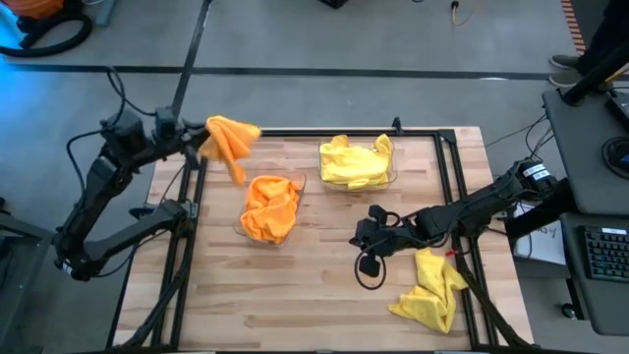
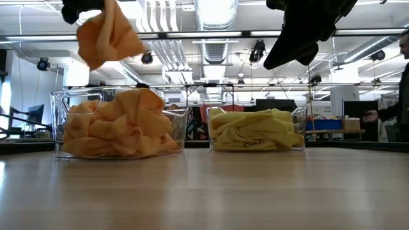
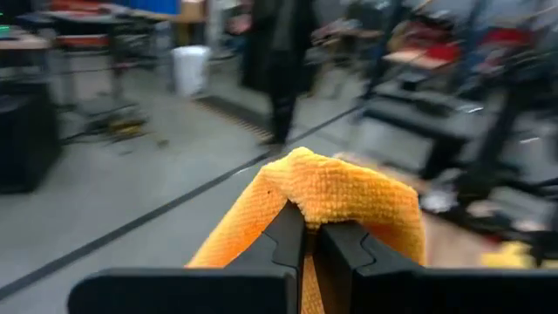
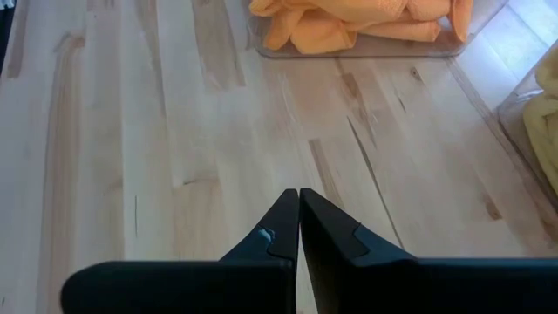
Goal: Sort microfiber towel by color & place in baskets
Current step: Put the orange microfiber towel into the left transparent bin
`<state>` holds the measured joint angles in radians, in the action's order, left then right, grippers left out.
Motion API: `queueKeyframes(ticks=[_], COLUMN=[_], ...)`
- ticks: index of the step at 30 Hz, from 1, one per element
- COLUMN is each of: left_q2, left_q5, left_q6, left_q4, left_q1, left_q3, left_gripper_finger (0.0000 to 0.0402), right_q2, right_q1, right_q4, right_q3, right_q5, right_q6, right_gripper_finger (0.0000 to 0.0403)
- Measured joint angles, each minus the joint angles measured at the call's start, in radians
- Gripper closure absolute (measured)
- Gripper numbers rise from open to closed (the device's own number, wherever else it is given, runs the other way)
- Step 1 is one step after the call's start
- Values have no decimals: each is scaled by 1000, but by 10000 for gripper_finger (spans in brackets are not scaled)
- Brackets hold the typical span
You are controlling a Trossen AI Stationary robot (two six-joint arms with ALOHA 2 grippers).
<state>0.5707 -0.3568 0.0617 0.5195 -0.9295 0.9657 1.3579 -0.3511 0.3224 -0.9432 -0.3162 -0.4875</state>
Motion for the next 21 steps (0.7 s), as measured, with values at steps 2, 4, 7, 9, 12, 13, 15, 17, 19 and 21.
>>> queueKeyframes(ticks=[2, 4, 7, 9, 12, 13, 15, 17, 19, 21], left_q2=[-8, -11, -10, -8, -8, -7, -7, -7, -7, -7], left_q5=[-59, -89, -114, -132, -142, -149, -152, -154, -153, -151], left_q6=[32, 59, 92, 108, 143, 158, 192, 217, 235, 256], left_q4=[-18, -35, -60, -93, -172, -206, -280, -339, -395, -449], left_q1=[0, 2, 17, 32, 64, 76, 107, 139, 169, 195], left_q3=[0, 0, 0, -10, -54, -73, -115, -154, -190, -227], left_gripper_finger=[402, 402, 402, 402, 402, 402, 402, 402, 402, 402], right_q2=[0, 0, 0, 0, 0, 0, 0, 0, 0, 0], right_q1=[0, 0, 0, 0, 0, 0, 0, 0, 0, 0], right_q4=[-5, -12, -14, -14, -14, -15, -14, -14, -15, -15], right_q3=[0, 0, 0, 0, 0, 0, 0, 0, 0, 1], right_q5=[-1, -1, -2, -1, -2, -2, -2, -2, -2, -2], right_q6=[-4, -11, -13, -13, -13, -13, -13, -13, -12, -12], right_gripper_finger=[394, 394, 394, 394, 394, 394, 394, 394, 394, 394])
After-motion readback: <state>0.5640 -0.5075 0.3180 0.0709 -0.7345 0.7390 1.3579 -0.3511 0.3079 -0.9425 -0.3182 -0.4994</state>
